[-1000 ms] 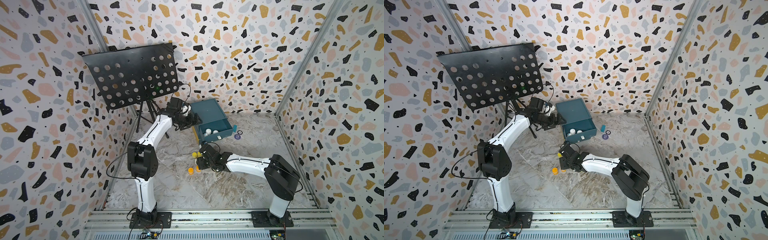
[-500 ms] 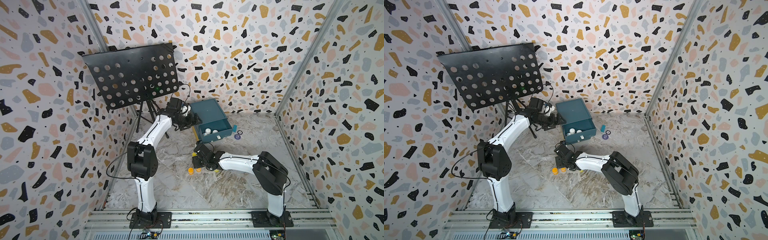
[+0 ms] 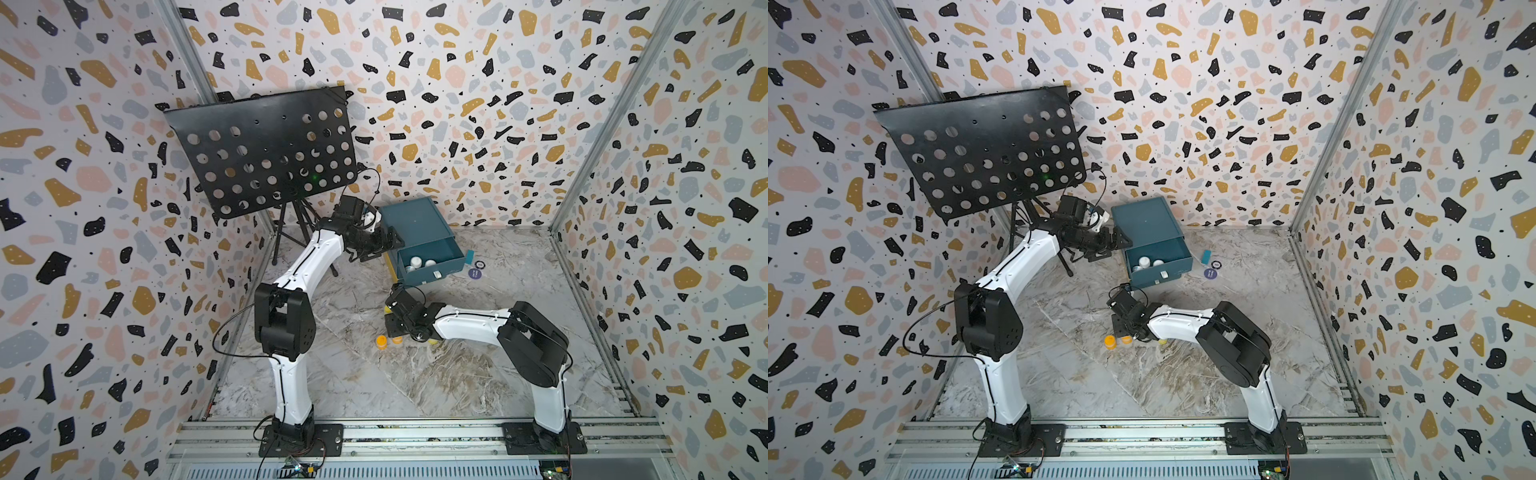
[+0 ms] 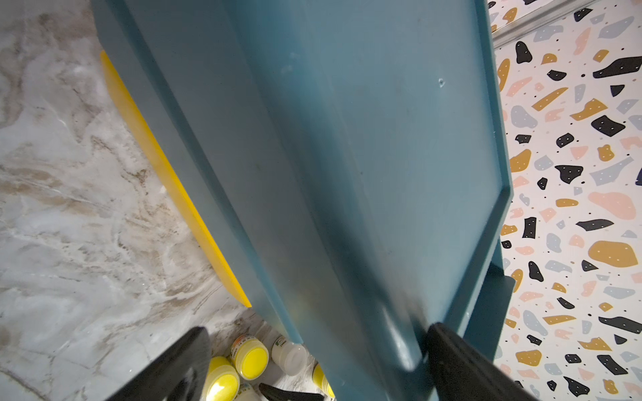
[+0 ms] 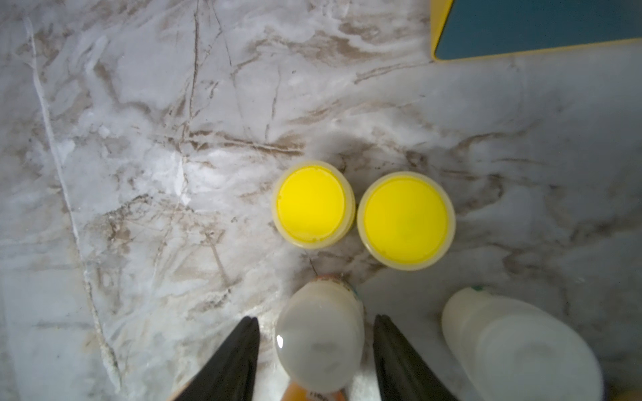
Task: Put the paint cans in the drawer according to color
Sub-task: Pick up the paint can at the center of the board.
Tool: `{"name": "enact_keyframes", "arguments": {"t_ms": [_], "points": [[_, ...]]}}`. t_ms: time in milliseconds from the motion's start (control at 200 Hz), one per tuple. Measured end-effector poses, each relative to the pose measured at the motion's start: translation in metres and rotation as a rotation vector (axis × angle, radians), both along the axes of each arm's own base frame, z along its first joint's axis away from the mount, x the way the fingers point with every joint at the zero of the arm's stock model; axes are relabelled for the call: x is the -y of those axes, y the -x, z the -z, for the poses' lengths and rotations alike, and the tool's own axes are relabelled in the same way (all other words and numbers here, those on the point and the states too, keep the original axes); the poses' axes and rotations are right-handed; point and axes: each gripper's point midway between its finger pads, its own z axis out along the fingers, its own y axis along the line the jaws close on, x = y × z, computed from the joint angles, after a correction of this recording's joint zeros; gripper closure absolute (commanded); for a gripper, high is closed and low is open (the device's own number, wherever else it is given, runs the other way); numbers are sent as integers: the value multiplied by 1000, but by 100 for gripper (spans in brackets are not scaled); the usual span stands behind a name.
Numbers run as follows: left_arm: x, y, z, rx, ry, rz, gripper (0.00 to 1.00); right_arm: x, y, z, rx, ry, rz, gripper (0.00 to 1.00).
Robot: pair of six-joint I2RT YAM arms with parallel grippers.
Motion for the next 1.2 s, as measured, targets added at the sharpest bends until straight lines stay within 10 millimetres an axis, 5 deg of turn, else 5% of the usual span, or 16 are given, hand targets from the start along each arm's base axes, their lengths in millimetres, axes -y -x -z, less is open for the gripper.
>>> {"name": "enact_keyframes", "arguments": {"t_ms": [616, 1197], "points": [[0, 0, 0, -2, 3, 1, 0, 7, 4, -11, 23, 27, -17, 73], [0, 0, 1, -3, 3, 1, 0, 42, 28, -163, 220, -134, -40, 80]]}}
